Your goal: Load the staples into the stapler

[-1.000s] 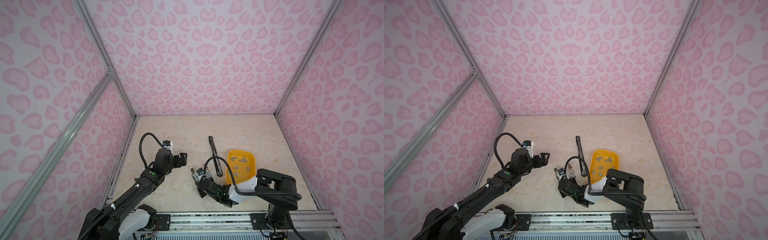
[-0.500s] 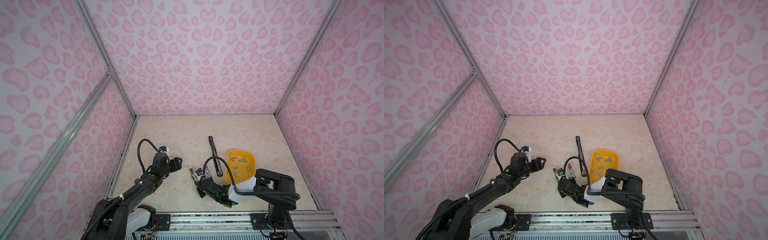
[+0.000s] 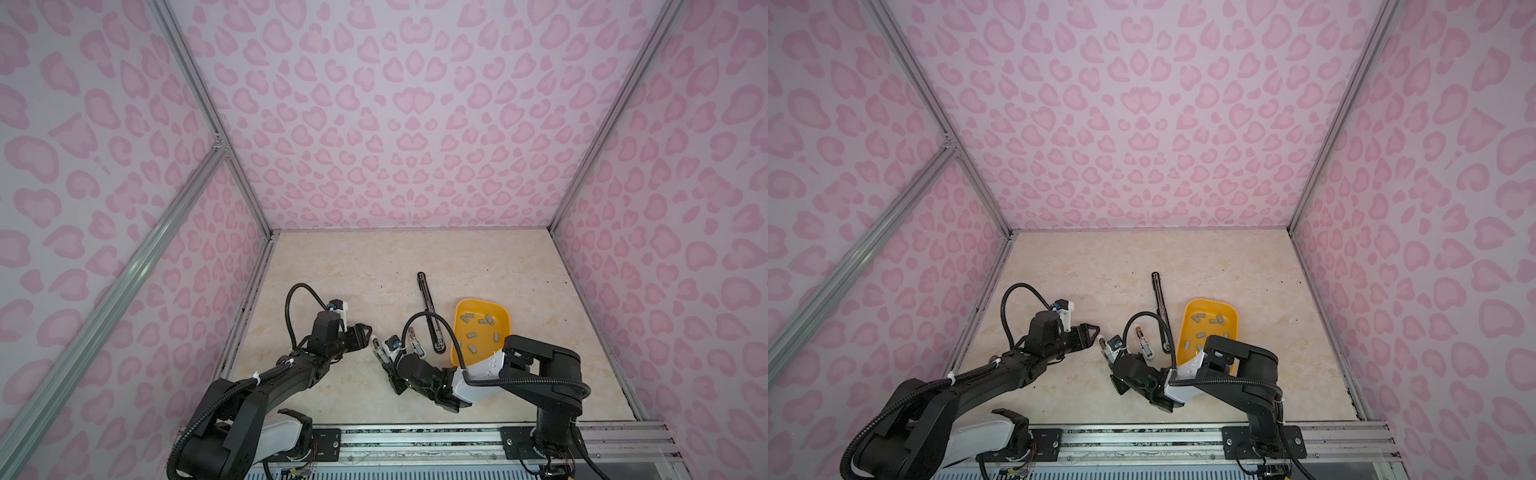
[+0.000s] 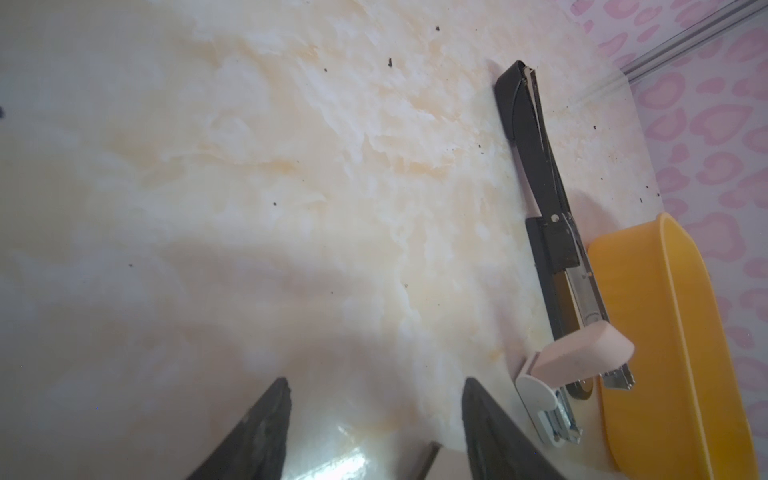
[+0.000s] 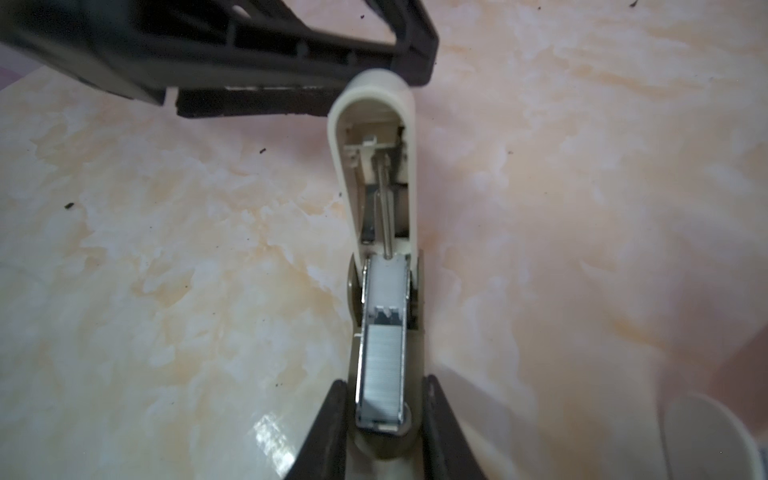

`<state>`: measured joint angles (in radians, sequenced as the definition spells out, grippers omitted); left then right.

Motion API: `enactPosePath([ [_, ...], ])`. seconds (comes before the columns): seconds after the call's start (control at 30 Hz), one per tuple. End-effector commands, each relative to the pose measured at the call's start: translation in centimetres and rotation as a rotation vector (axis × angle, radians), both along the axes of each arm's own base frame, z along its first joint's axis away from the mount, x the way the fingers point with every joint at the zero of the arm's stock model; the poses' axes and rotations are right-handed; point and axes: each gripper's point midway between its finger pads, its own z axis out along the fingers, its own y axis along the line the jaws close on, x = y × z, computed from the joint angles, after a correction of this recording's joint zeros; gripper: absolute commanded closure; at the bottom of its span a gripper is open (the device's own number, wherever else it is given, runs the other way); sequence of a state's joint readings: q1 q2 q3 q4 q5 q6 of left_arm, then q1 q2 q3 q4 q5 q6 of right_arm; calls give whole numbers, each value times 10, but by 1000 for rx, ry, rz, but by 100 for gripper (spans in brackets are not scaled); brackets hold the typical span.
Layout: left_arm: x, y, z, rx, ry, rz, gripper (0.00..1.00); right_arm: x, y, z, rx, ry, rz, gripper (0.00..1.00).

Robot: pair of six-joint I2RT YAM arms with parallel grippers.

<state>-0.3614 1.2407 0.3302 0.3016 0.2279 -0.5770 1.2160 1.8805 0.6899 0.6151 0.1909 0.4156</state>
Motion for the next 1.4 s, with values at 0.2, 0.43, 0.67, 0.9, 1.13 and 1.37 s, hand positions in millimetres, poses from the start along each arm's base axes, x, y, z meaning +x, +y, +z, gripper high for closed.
enactPosePath([
  [0.2, -17, -15, 2, -8, -33, -49, 42, 1, -9, -20, -26, 76, -12, 78],
  [0.43, -33, -23, -6, 17, -29, -77, 43, 2, -6, -16, -3, 80, -5, 73],
  [0.67, -36, -18, -8, 47, -40, -55, 43, 4, -9, -3, 9, 55, -17, 59],
  [0.9, -41, -17, -8, 44, -42, -63, 43, 2, -14, 26, 59, 25, -14, 55],
  [1.13, -46, -18, -8, 44, -51, -77, 43, -5, -8, 62, 120, -11, 17, 60],
  [1.37, -48, -19, -8, 49, -59, -84, 43, 6, 0, 68, 90, -16, -9, 69],
])
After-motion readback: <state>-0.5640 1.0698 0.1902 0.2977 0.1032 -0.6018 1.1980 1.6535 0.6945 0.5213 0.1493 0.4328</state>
